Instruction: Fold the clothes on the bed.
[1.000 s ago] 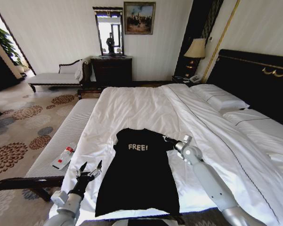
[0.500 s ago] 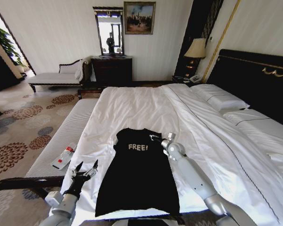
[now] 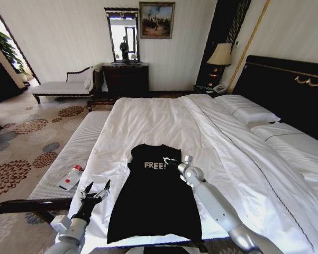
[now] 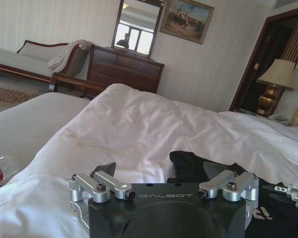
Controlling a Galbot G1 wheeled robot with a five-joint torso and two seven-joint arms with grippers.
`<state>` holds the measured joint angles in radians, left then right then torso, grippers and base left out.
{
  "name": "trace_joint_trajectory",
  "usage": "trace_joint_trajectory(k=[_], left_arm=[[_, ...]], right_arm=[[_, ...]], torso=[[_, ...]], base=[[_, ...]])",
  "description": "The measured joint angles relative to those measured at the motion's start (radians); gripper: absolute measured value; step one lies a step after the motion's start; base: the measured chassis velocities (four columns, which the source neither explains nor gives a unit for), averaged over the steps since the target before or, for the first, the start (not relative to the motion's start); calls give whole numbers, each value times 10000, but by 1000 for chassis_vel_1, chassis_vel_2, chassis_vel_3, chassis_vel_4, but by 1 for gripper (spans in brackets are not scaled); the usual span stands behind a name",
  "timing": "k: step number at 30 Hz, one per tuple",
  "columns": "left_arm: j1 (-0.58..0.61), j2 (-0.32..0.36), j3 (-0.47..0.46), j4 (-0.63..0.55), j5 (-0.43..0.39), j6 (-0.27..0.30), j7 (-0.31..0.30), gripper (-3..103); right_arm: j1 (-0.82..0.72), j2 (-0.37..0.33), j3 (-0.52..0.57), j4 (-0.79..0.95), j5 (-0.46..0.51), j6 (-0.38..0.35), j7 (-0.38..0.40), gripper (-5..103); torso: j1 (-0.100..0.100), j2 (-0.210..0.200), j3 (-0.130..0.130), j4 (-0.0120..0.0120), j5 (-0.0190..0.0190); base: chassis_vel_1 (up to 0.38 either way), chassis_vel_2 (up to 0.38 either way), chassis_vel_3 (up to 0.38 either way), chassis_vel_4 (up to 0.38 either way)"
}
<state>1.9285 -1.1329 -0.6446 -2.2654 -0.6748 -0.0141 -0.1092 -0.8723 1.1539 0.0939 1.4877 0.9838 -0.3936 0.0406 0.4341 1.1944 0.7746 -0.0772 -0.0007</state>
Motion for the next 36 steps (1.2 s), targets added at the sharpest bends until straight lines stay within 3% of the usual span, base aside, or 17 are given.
trace_joint_trajectory(k=[2, 6, 8, 9, 12, 14, 16, 23, 36], left_arm=[[2, -6, 17, -15, 3, 8, 0, 99], [31, -11, -12, -83, 7, 11, 0, 99], [92, -8, -142, -127, -38, 8, 36, 99], [92, -8, -142, -127, -38, 8, 36, 99], [120, -1, -98, -98, -43, -13, 88, 99], [108, 1, -47, -84, -28, -14, 89, 99], [3, 8, 212, -51, 85, -9, 51, 99], [-99, 48, 522, -138, 265, 69, -110, 99], [-36, 86, 395, -240, 255, 117, -160, 99]], right_arm=[[-146, -22, 43, 170, -80, 59, -34, 48], [-578, 20, 530, 722, 62, 89, 13, 65], [-1122, 142, 1476, 1227, 802, -86, 297, 76], [-1122, 142, 1476, 1227, 802, -86, 297, 76], [-1969, 170, 2355, 1705, 1387, -165, 507, 91], [-2142, 193, 2479, 1775, 1461, -179, 534, 91], [-2692, 392, 2830, 1982, 1655, -230, 580, 99], [-3143, 1065, 3135, 1702, 1743, -254, 559, 100], [-2665, 1086, 3064, 831, 1457, -102, 289, 100]], torso=[[0, 0, 0, 0, 0], [0, 0, 0, 4, 1], [0, 0, 0, 2, 1], [0, 0, 0, 2, 1], [0, 1, 0, 2, 1], [-1, 0, 0, 1, 1], [-1, 0, 0, -1, 0], [0, 0, 0, 2, 2], [-1, 0, 1, 2, 0]], base=[[0, 0, 0, 0], [0, 0, 0, 0], [0, 0, 0, 0], [0, 0, 0, 0], [0, 0, 0, 0], [0, 0, 0, 0], [0, 0, 0, 0], [0, 0, 0, 0], [0, 0, 0, 0]])
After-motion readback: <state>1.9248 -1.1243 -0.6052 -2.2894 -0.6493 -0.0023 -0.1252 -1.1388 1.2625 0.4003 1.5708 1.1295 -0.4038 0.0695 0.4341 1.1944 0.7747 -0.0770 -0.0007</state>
